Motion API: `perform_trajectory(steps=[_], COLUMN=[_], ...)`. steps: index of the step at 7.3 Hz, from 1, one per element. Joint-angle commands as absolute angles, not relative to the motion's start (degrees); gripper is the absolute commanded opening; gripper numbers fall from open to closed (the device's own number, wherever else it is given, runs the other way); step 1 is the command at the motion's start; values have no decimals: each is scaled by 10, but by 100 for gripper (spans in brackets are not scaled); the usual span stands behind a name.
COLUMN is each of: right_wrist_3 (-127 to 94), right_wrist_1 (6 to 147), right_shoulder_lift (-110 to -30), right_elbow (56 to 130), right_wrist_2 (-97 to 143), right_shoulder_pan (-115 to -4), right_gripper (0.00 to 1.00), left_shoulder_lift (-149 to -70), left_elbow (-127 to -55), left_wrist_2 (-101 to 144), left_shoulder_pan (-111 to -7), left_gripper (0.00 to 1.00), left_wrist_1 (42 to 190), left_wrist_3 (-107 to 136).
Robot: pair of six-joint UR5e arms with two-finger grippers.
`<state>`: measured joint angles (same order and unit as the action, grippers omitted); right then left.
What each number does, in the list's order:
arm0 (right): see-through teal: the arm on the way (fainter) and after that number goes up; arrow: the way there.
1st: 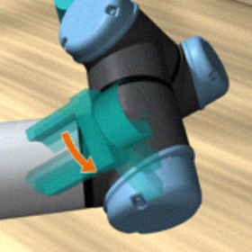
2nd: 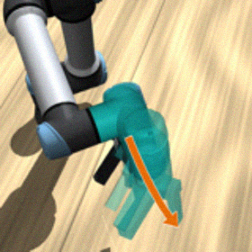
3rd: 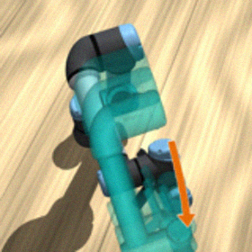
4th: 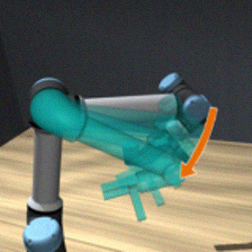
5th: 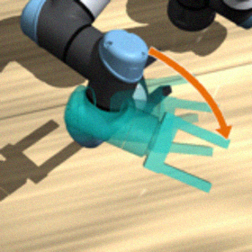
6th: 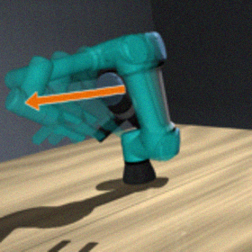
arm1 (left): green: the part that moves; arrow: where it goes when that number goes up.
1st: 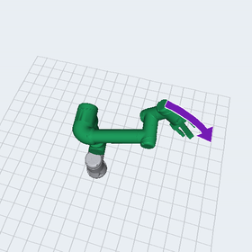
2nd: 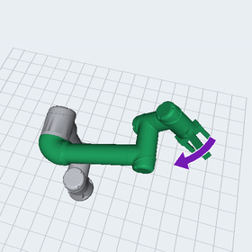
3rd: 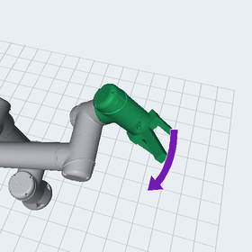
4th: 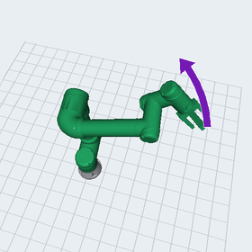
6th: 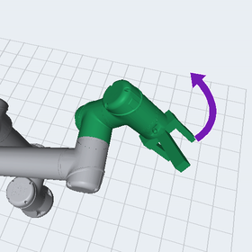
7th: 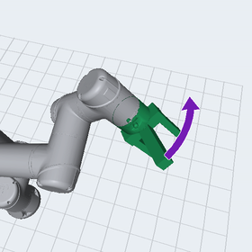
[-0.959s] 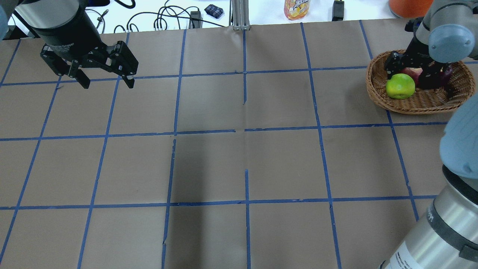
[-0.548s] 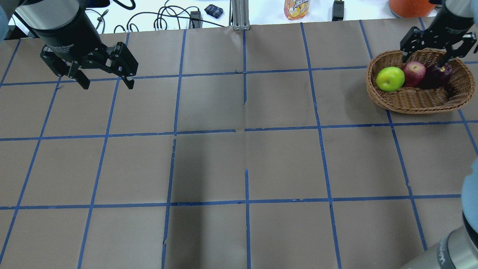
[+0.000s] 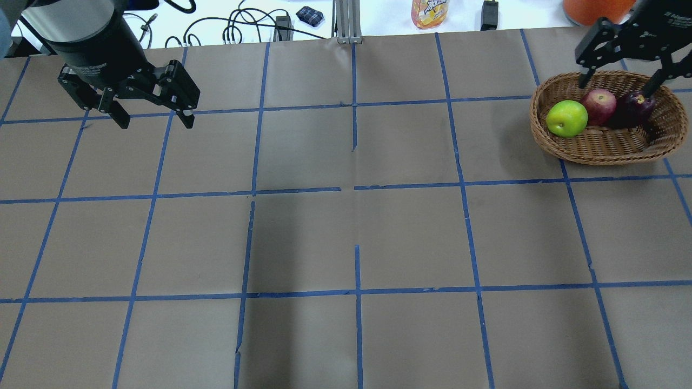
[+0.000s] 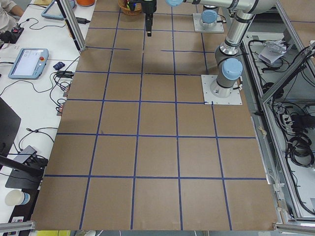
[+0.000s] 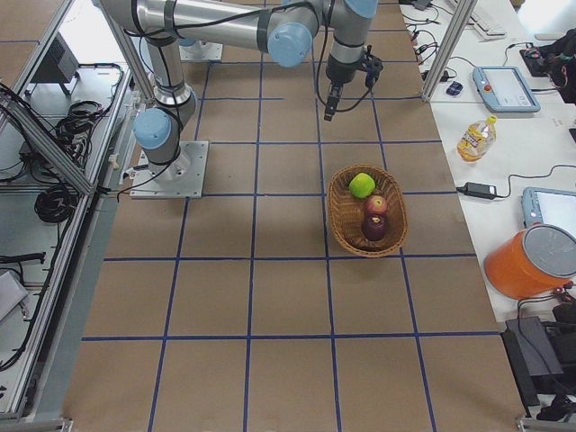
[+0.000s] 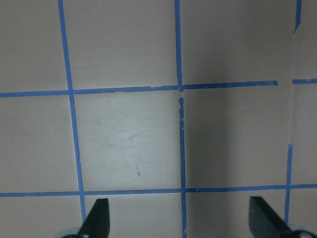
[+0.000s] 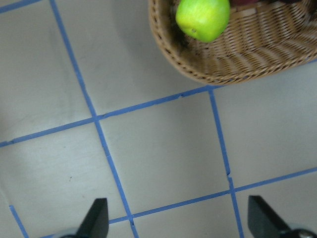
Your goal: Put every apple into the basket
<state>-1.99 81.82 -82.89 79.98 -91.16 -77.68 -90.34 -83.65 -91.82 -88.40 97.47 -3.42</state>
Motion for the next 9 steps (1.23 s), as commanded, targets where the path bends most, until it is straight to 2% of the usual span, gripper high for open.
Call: perform_trajectory(steps=[1,9], right_wrist_3=[-80,-94], right_wrist_1=[815,815], right_shoulder_lift=[-837,-865], right_elbow=[824,846], right_wrist_2=[-911,-911], right_shoulder_pan=[-879,-888], right_gripper=[100,100], left_shoulder_lift=[-904,-911], left_elbow=[-836,-831], left_wrist_2=[-918,-912], left_shoulder_pan=[-883,-882], left_gripper=[100,100], left_wrist_1=[975,975], left_wrist_3=[-35,-28])
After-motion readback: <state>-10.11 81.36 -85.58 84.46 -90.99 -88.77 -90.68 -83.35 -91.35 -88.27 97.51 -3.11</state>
